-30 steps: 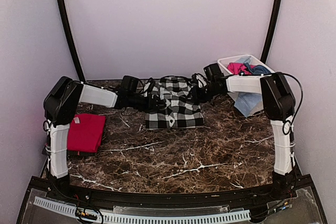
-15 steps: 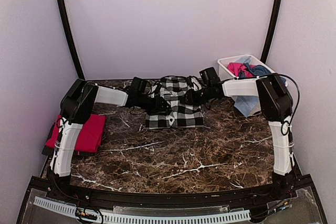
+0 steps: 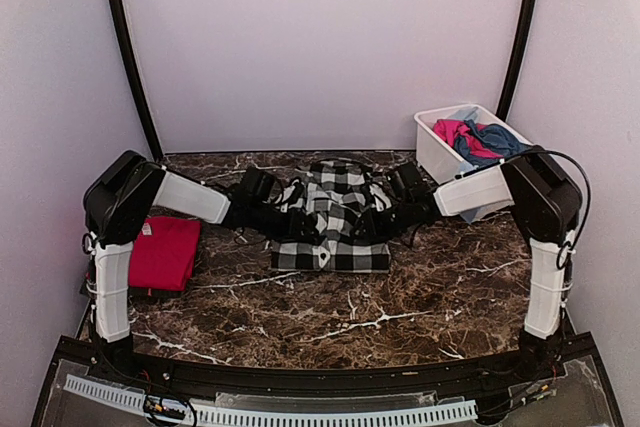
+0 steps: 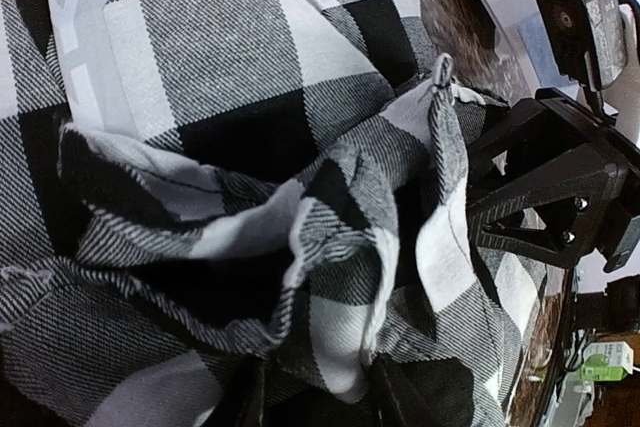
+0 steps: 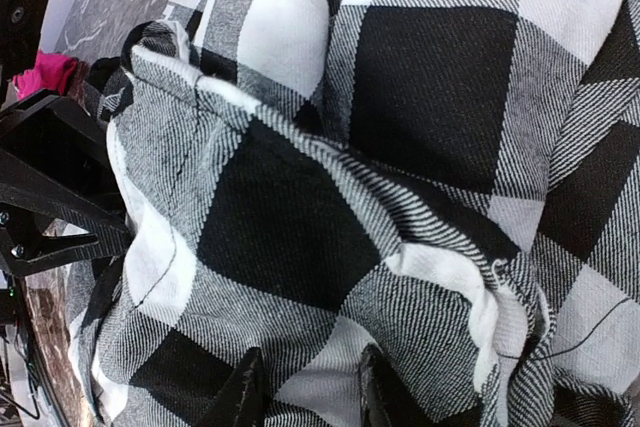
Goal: Fold and stack the mixed laundry pile
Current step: Move the 2/3-rectangle-folded shirt to the center of the board, then smooth out the 2/3-rectangle-folded shirt at the center of the board, then pick up the 2/3-rectangle-folded shirt from the center of the board, then fold the 2/3-rectangle-folded shirt at the center of the board, then move the 2/3-rectangle-folded shirt to the corner of the board, then pick up the 2/3-rectangle-folded shirt from the corner of the board.
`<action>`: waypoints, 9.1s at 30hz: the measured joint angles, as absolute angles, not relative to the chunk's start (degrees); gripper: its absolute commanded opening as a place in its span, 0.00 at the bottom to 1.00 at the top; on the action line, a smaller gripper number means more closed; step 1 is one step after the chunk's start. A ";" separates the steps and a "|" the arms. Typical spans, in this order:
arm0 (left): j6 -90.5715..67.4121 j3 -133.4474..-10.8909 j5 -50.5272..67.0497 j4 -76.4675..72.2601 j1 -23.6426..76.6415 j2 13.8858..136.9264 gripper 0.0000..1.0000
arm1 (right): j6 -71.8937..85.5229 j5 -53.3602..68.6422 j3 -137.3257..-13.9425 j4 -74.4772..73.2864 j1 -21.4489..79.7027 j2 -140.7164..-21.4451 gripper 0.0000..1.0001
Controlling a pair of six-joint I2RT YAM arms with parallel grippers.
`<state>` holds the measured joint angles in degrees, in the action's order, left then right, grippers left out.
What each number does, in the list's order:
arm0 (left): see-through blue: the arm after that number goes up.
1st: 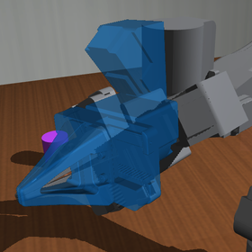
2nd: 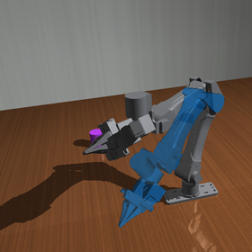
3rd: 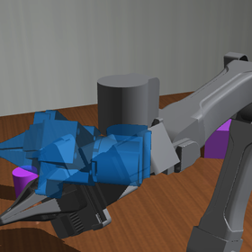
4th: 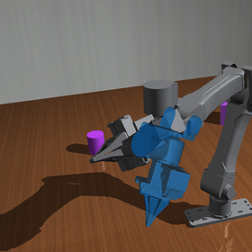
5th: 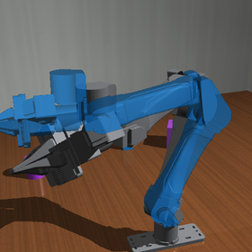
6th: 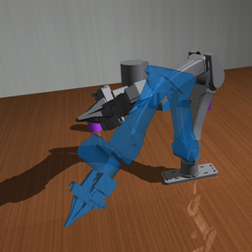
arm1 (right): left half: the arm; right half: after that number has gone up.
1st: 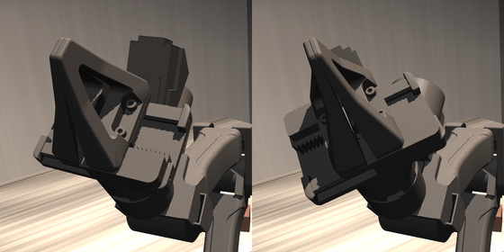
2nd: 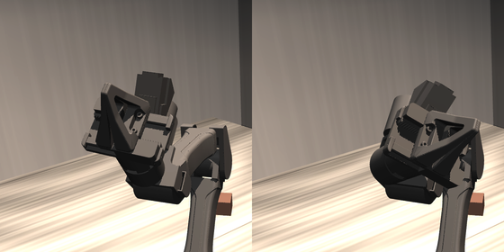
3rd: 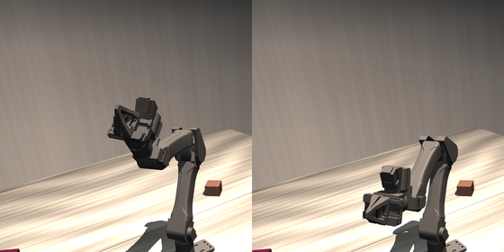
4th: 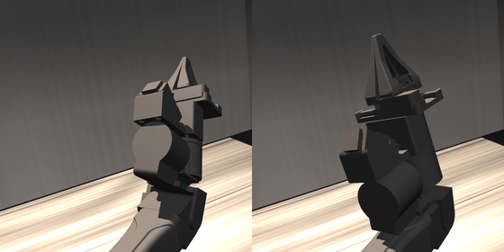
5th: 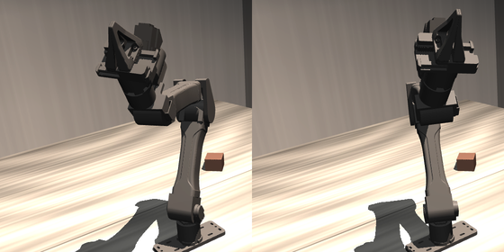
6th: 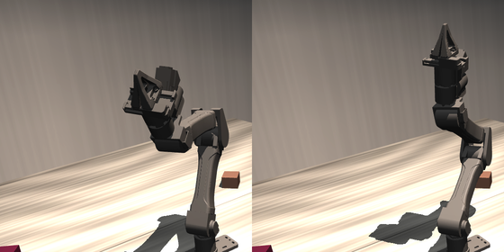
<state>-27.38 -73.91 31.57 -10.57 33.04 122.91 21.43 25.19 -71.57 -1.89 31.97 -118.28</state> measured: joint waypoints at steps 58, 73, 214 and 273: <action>-40.71 -33.58 25.61 -14.17 48.47 77.82 0.63 | 27.00 33.17 -46.02 -11.42 40.77 -79.64 0.50; -51.55 -40.71 34.33 -39.22 56.71 105.80 0.92 | 39.70 50.17 -42.72 14.41 40.25 -100.64 0.65; -42.02 -50.30 25.45 -5.96 33.69 103.79 0.02 | 25.45 36.91 -58.39 -6.85 28.51 -110.59 0.00; 26.24 -73.36 31.70 27.33 47.46 107.59 0.35 | 13.06 42.24 -103.77 -27.83 37.76 -136.44 0.27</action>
